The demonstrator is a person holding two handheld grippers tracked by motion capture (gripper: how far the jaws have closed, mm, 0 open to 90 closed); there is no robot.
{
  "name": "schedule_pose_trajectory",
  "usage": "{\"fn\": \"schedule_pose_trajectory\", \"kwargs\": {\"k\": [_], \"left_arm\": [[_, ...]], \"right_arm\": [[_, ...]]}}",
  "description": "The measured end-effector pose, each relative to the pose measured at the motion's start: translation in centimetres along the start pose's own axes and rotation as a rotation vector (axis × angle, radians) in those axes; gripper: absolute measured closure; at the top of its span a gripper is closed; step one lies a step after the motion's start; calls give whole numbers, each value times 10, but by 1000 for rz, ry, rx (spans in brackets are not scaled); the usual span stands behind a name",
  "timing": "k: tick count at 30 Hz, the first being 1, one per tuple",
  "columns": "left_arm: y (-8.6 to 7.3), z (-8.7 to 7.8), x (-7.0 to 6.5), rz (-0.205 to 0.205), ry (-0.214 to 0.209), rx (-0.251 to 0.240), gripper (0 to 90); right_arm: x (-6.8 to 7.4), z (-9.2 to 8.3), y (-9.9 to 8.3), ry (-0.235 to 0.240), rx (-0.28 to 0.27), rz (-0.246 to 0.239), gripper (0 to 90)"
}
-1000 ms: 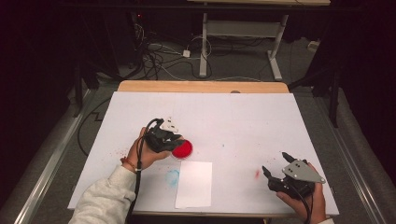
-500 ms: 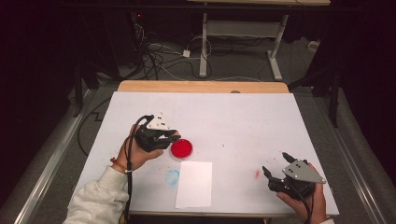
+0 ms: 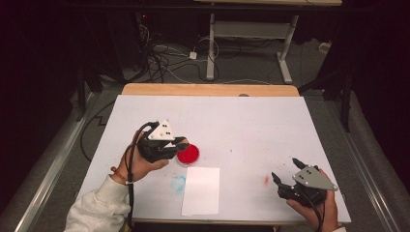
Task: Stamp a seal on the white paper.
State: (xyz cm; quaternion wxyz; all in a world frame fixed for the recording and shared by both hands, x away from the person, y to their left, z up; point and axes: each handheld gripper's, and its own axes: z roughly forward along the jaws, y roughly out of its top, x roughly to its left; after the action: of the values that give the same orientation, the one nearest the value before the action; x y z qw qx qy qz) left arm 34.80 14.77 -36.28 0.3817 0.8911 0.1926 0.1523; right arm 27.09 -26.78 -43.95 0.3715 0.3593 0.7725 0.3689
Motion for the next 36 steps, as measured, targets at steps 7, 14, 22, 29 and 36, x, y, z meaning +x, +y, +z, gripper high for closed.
{"fn": "schedule_pose_trajectory", "kwargs": {"k": [7,14,22,29,36], "left_arm": [[1,-2,-13,30,-25,-1,736],[-3,1,-25,55,-49,11,736],[-11,12,-39,85,-85,20,736],[-20,25,-49,84,-99,17,736],[-31,40,-55,70,-117,38,736]], "right_arm": [[1,0,0,1,-1,0,223],[2,1,1,7,-1,-5,223],[3,2,2,11,0,-10,223],[3,3,2,12,1,-11,226],[4,3,2,13,4,-15,226]]}}
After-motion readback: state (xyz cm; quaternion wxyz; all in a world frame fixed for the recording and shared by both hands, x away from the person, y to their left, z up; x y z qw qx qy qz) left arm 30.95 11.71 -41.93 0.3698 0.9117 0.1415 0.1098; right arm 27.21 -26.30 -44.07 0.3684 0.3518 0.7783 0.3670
